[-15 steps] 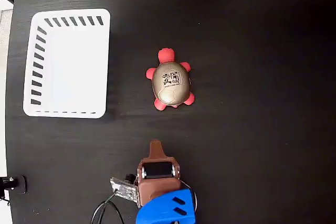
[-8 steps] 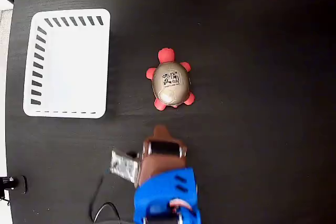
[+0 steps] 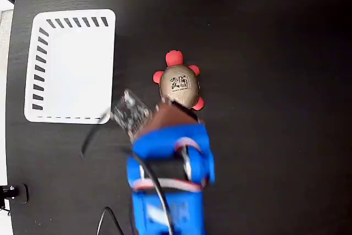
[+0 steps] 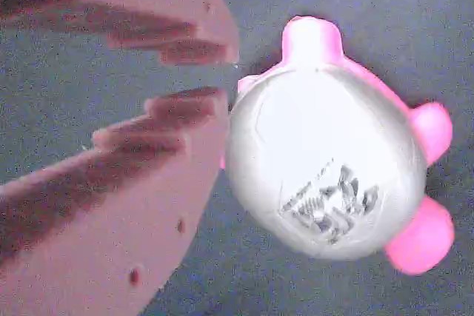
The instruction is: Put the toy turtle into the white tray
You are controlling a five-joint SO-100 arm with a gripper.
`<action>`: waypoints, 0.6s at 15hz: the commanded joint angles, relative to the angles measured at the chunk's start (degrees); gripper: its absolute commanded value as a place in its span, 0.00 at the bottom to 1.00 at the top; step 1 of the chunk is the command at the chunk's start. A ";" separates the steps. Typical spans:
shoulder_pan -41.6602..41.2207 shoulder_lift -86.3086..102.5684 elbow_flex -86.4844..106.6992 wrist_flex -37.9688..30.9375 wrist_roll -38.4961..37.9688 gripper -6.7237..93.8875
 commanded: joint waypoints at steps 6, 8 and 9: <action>0.35 -13.10 -21.36 11.43 9.93 0.07; 1.14 -14.85 -22.50 11.43 12.22 0.07; 1.14 -16.00 -23.12 11.43 13.80 0.07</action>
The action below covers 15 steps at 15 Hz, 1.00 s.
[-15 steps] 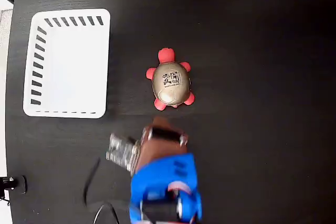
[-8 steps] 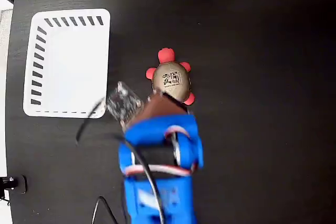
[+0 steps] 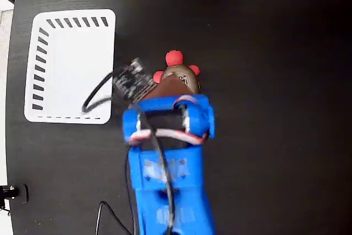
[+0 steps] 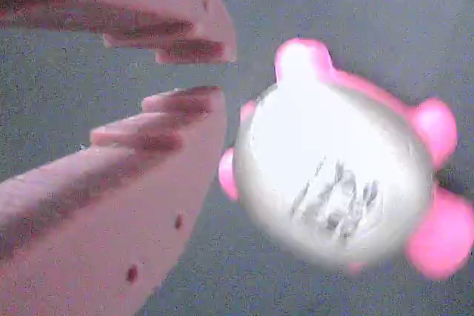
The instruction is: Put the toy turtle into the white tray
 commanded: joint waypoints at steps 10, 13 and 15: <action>-0.97 -3.43 -5.10 -1.32 20.57 0.20; -0.79 -5.98 -5.01 -0.97 26.72 0.37; -0.79 -6.94 -4.57 -0.18 28.65 0.49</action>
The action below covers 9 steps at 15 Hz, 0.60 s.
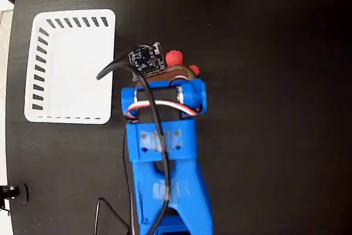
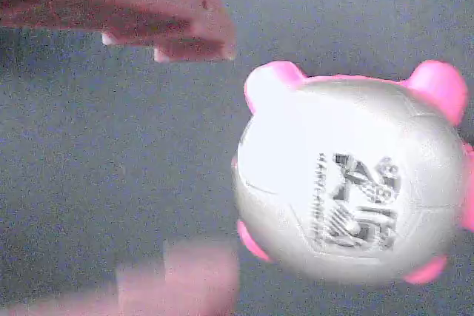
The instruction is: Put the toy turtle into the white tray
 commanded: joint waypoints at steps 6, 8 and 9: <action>0.35 -2.55 -0.26 -3.25 3.52 0.60; 0.35 -3.87 1.14 -5.36 3.69 0.60; 0.53 -4.39 2.02 -6.59 3.69 0.60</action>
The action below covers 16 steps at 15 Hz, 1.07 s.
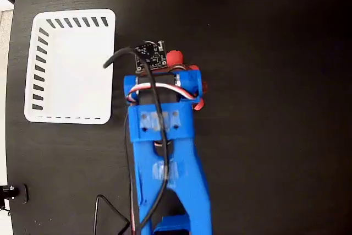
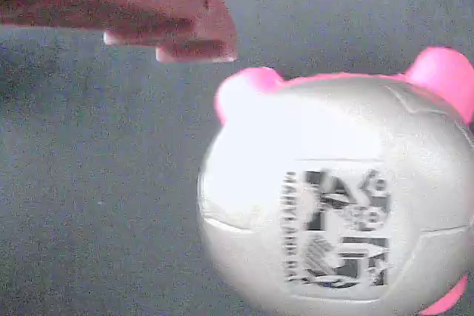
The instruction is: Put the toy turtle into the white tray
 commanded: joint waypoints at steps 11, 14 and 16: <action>1.14 -7.91 5.01 -12.83 -1.05 0.63; 1.14 -10.46 4.92 -15.21 -1.32 0.63; 0.97 -10.55 4.83 -15.64 -1.41 0.63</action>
